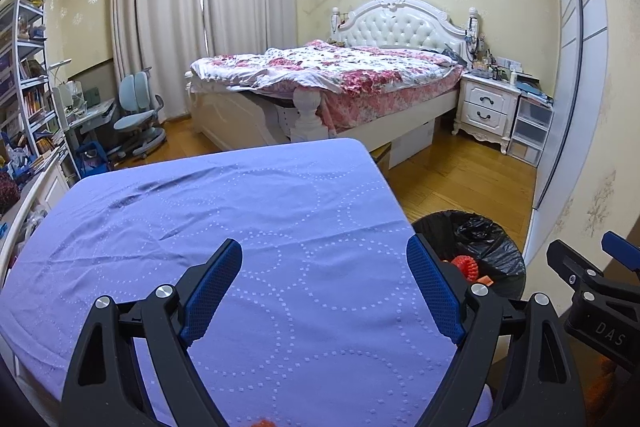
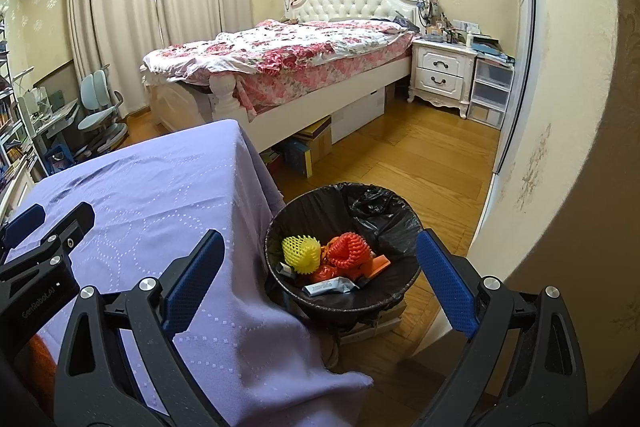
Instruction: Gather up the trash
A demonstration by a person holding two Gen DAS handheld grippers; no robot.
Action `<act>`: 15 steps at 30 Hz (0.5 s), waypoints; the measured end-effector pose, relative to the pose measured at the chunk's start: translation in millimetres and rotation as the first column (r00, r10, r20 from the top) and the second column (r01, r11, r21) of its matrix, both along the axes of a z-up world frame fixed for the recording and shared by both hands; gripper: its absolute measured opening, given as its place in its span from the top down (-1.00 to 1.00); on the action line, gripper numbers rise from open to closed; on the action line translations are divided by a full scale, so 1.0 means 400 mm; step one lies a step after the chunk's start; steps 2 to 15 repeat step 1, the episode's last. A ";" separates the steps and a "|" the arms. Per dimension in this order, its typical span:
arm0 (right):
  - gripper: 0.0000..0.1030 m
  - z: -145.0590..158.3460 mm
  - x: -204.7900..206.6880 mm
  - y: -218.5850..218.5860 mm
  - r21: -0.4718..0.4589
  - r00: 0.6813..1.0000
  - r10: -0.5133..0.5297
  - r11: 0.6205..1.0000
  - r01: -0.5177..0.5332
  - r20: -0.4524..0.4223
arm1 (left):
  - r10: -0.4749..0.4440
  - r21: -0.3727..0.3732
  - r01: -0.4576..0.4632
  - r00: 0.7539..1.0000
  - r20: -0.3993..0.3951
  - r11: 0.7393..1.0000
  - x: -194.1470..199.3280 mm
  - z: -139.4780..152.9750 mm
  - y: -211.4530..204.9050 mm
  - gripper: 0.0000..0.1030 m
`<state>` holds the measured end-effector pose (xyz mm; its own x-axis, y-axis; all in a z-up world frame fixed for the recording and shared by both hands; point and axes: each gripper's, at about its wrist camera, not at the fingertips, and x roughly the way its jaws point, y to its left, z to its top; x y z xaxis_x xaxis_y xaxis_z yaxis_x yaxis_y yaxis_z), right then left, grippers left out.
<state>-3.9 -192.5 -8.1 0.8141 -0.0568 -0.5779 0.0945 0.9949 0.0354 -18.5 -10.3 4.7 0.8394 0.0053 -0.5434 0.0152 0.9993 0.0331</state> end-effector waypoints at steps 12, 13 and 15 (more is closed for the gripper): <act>-0.83 -0.003 0.005 0.014 -0.003 1.000 0.013 1.000 -0.013 -0.009 | 0.006 -0.002 -0.006 1.000 -0.010 1.000 0.009 -0.005 0.011 -0.63; -0.83 -0.003 0.005 0.014 -0.003 1.000 0.013 1.000 -0.013 -0.009 | 0.006 -0.002 -0.006 1.000 -0.010 1.000 0.009 -0.005 0.011 -0.63; -0.83 -0.003 0.005 0.014 -0.003 1.000 0.013 1.000 -0.013 -0.009 | 0.006 -0.002 -0.006 1.000 -0.010 1.000 0.009 -0.005 0.011 -0.63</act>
